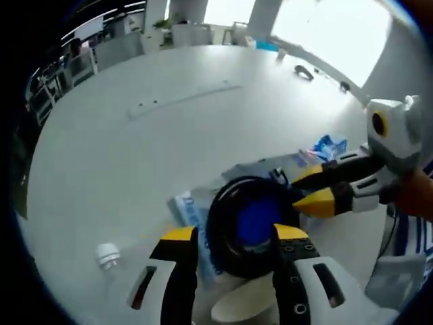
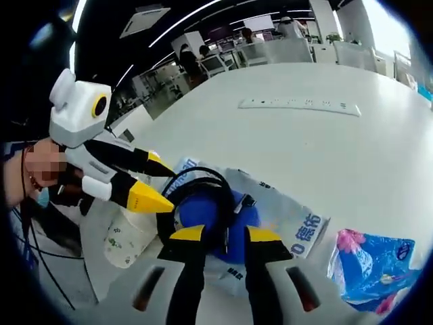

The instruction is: Arrange the tabletop items into an orderly group along one side of the table until the central work area is clear of visible clutter.

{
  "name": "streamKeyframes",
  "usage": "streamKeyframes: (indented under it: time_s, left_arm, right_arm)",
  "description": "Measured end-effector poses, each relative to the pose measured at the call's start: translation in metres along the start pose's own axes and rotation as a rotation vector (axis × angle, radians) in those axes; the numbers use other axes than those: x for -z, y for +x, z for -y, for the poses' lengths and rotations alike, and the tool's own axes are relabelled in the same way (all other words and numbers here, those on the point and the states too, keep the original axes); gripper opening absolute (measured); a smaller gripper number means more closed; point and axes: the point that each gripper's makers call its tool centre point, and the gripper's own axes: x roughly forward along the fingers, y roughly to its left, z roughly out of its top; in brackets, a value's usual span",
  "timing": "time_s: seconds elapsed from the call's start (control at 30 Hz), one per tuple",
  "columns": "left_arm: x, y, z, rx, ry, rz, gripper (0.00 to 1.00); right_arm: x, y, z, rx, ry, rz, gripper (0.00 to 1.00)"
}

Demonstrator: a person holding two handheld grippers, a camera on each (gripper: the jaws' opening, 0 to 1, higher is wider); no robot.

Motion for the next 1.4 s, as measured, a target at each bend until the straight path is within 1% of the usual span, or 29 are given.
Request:
streamKeyframes:
  time_s: [0.2, 0.23, 0.4, 0.53, 0.6, 0.77, 0.83, 0.87, 0.9, 0.97, 1.17, 1.3, 1.4]
  left_arm:
    - [0.0, 0.005, 0.001, 0.003, -0.005, -0.007, 0.37]
    - [0.002, 0.005, 0.001, 0.002, -0.003, -0.019, 0.37]
    - [0.003, 0.008, 0.001, -0.004, 0.009, -0.039, 0.33]
    - [0.007, 0.01, 0.0, -0.015, 0.015, -0.062, 0.27]
    - [0.007, 0.01, -0.002, -0.023, 0.016, -0.06, 0.25]
    - [0.007, 0.01, -0.008, -0.045, 0.01, -0.069, 0.17]
    - [0.008, 0.01, -0.01, -0.051, 0.007, -0.069, 0.13]
    - [0.008, 0.009, -0.013, -0.059, 0.008, -0.07, 0.12]
    - [0.008, 0.01, -0.011, -0.051, -0.004, -0.068, 0.12]
    - [0.008, 0.01, -0.011, -0.052, 0.005, -0.067, 0.12]
    - [0.008, 0.01, -0.011, -0.044, -0.003, -0.066, 0.09]
    - [0.009, 0.01, -0.011, -0.043, -0.008, -0.066, 0.08]
    - [0.01, 0.01, -0.011, -0.045, -0.018, -0.068, 0.08]
  right_arm:
    - [0.0, 0.002, 0.0, -0.001, 0.003, -0.001, 0.19]
    - [0.001, 0.003, 0.001, 0.0, 0.012, -0.009, 0.19]
    - [0.004, 0.004, 0.001, -0.003, 0.021, -0.018, 0.17]
    - [0.002, 0.005, -0.001, -0.012, 0.021, -0.015, 0.12]
    - [0.001, 0.006, -0.003, -0.017, 0.02, -0.013, 0.1]
    - [0.0, 0.007, -0.002, -0.013, 0.029, -0.007, 0.09]
    - [-0.001, 0.007, -0.002, -0.009, 0.037, -0.006, 0.08]
    - [-0.002, 0.008, -0.002, -0.008, 0.035, -0.004, 0.08]
    - [-0.002, 0.008, -0.002, -0.006, 0.033, -0.005, 0.08]
    - [-0.001, 0.008, -0.002, -0.004, 0.04, -0.003, 0.08]
    - [-0.001, 0.008, -0.001, -0.011, 0.054, -0.003, 0.08]
    - [-0.001, 0.008, -0.003, -0.016, 0.033, -0.01, 0.09]
    - [0.001, 0.009, -0.003, -0.022, 0.033, -0.017, 0.09]
